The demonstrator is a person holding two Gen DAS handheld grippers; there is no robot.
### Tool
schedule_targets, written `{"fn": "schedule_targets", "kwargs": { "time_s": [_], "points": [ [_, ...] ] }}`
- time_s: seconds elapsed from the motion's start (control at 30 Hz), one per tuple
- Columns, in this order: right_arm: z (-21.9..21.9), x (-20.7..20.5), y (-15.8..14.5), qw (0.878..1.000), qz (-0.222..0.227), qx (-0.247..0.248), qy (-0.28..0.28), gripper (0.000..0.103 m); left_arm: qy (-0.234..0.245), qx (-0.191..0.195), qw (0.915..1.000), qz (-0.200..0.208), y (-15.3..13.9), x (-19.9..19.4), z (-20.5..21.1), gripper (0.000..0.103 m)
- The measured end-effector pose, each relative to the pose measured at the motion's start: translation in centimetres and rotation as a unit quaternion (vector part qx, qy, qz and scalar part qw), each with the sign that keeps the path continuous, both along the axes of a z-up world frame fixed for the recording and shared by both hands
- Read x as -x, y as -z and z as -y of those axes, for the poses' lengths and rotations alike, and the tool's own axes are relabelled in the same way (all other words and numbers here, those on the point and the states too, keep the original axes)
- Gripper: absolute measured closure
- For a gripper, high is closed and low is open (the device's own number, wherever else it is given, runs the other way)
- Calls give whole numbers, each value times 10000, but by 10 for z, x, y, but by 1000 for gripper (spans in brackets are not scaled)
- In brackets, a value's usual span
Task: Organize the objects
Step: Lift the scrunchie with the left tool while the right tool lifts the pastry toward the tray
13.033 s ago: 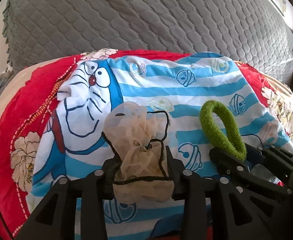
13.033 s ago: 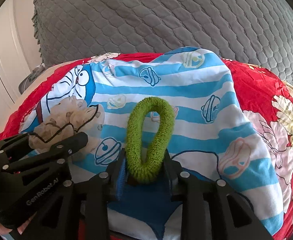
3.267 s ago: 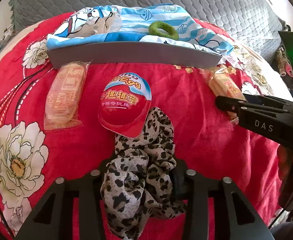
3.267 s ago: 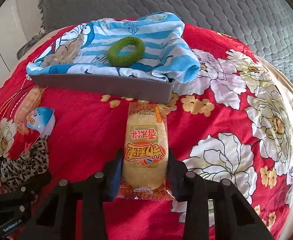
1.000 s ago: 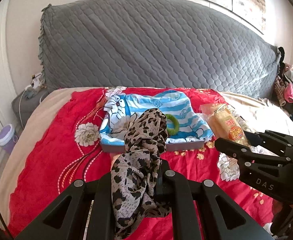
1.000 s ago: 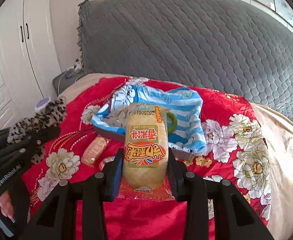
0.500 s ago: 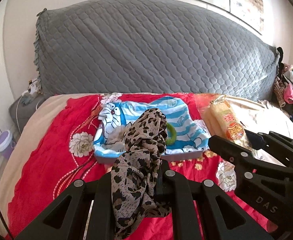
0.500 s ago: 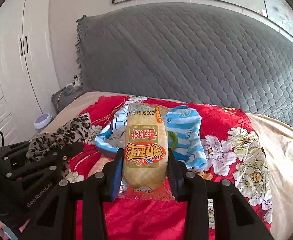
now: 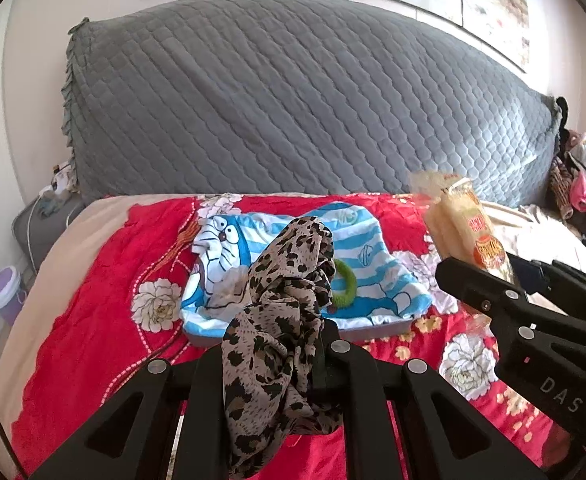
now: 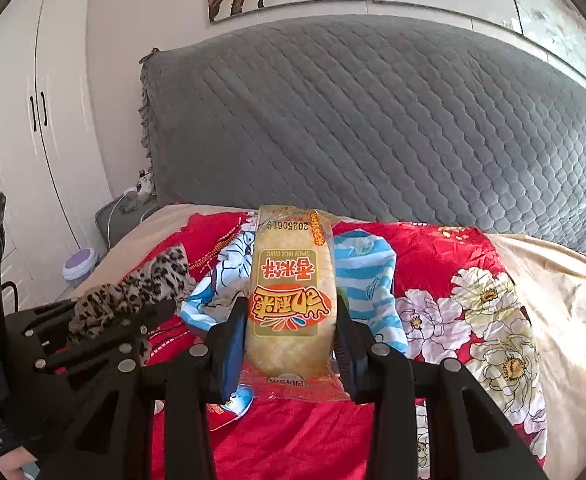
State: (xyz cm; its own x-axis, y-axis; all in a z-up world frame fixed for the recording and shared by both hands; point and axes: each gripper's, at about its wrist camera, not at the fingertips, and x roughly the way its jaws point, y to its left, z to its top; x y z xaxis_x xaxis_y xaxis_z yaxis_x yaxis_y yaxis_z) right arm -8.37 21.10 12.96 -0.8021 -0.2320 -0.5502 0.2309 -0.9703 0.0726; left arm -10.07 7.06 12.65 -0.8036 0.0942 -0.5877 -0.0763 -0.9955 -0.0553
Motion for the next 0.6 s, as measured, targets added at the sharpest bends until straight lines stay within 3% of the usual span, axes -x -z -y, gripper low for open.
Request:
{"fn": "schedule_targets", "kwargs": {
  "time_s": [0.6],
  "points": [
    [-9, 34, 5, 9998, -67, 71, 178, 64, -27, 80, 9999, 140, 24, 39, 2, 91]
  ]
}}
